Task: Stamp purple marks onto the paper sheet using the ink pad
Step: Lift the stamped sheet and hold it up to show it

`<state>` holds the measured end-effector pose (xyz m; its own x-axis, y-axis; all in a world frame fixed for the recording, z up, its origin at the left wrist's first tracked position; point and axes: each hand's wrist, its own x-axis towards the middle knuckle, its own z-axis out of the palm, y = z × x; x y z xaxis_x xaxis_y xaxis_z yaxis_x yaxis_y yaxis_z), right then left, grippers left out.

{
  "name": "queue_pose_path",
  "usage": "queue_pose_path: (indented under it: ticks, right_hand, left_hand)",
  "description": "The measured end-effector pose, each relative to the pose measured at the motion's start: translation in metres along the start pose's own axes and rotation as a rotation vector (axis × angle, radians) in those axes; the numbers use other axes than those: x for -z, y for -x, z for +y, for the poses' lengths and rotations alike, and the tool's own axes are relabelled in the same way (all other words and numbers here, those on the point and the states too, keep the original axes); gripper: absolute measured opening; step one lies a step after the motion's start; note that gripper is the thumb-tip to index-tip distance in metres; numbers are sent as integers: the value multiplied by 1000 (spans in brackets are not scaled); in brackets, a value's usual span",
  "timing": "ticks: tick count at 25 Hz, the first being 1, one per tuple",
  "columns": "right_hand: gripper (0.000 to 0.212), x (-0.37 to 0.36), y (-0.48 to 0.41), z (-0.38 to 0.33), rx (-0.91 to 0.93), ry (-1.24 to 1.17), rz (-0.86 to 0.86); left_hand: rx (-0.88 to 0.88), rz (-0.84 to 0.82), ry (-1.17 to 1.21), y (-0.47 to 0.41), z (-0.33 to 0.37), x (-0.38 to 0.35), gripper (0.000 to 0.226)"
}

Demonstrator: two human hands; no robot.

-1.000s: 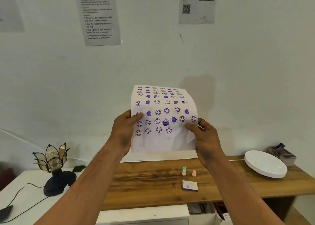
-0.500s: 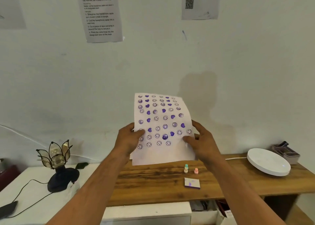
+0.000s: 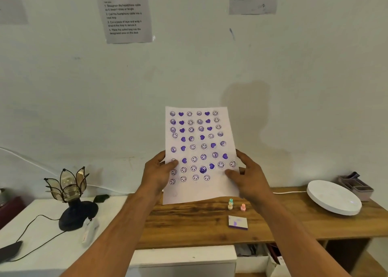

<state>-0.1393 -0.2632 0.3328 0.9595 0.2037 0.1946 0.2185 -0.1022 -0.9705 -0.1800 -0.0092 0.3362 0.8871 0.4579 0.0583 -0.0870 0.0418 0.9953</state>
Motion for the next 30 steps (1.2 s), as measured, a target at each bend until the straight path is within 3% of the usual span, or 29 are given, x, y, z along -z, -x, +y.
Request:
queue_pose_path:
  ticks: [9,19,30]
  right_hand:
    - [60,-4,-4,10,7,-63,-4]
    - [59,-11,-16,29,1,-63,7]
    - [42,-40,-46,152,-217,33,-15]
  left_hand:
    - [9,3,131,-3,-4,4,29]
    - [-30,88,55,-18,-24,0,22]
    - [129,127,-67,-61,-147,-1,20]
